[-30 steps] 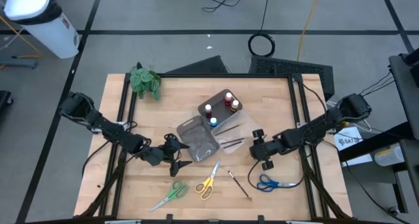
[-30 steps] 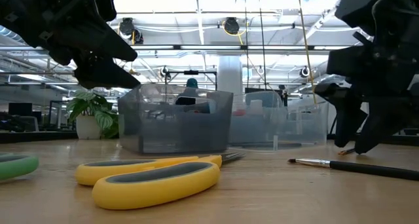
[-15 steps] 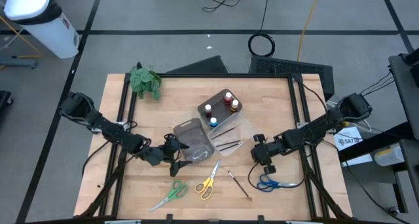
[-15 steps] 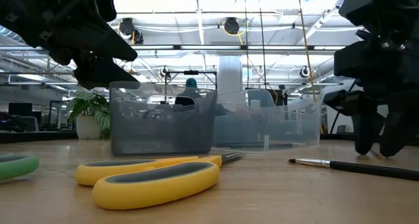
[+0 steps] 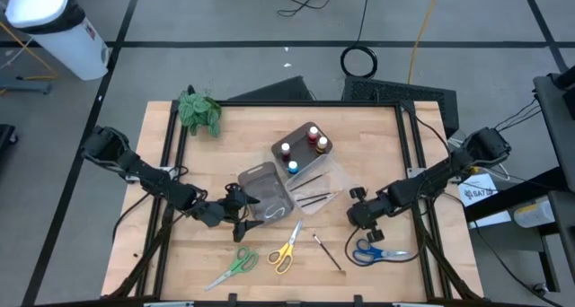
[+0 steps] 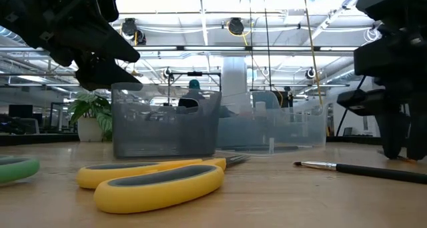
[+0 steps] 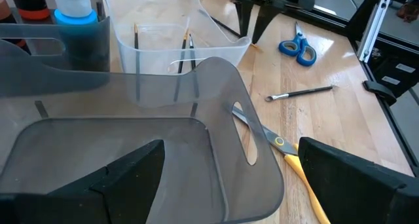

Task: Pick & Place Paint Supplies
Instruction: Put the gold paintbrush into the transparent bin

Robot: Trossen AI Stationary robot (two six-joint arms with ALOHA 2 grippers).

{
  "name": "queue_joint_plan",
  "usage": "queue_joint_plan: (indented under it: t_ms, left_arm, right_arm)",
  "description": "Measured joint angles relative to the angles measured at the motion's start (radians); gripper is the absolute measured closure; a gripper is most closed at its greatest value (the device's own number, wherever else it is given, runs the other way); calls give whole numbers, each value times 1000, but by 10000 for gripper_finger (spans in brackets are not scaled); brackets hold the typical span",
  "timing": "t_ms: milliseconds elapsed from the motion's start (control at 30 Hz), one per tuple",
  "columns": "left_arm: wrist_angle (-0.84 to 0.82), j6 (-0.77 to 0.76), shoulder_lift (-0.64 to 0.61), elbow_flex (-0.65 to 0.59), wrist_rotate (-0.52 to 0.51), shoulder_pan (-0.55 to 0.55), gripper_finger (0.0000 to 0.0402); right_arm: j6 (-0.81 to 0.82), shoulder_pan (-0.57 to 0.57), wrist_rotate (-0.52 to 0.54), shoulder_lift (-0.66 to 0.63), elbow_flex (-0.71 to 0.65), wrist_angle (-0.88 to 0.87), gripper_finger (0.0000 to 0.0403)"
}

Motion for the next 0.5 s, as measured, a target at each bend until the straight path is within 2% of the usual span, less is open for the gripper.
queue_joint_plan:
  t_ms: [200,500]
  left_arm:
    - [0,0,0,0,0,0,37]
    - [0,0,0,0,0,0,37]
  right_arm:
    - [-15,0,-5,0,0,-12,393]
    - [63,0,26,0,-47,-17,400]
